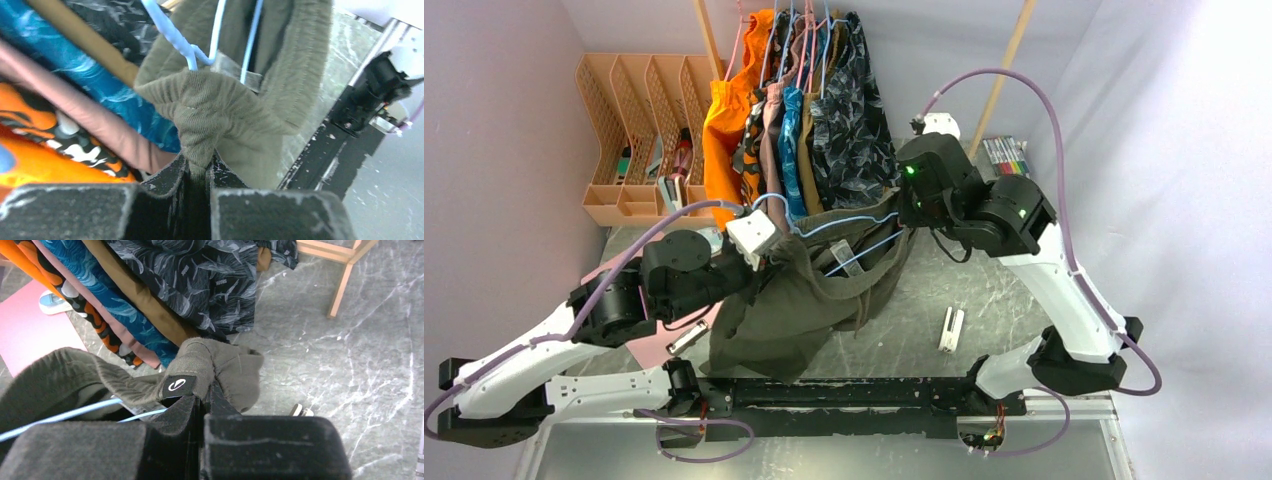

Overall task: Place the shorts on the hanger
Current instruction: Hang the shorts on the hanger.

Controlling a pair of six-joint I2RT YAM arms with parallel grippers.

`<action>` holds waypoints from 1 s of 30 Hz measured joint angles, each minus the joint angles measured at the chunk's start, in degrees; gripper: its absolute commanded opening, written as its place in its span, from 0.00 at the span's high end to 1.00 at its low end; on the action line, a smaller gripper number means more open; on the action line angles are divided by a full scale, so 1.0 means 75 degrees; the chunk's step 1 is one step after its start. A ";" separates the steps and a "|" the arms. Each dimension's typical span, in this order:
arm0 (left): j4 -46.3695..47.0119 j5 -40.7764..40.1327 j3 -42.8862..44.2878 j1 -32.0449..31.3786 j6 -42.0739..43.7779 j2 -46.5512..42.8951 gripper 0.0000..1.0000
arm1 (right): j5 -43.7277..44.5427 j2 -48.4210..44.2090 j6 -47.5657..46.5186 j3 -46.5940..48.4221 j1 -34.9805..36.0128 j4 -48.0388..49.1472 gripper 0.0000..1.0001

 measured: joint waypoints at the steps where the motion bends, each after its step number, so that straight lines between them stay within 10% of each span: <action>1: 0.0184 0.0189 -0.0128 0.0003 -0.0003 -0.0003 0.93 | -0.0047 0.0038 0.0009 -0.0052 -0.0003 0.0093 1.00; 26: 0.7283 0.1000 -0.3226 0.0000 0.0041 -0.0425 0.93 | -0.4074 -0.0195 0.0682 0.0079 0.0003 0.2774 1.00; 30: 0.8457 0.0991 -0.3893 -0.0003 0.0085 -0.0431 0.93 | -0.4083 -0.0510 0.0589 -0.0571 0.0032 0.2970 0.75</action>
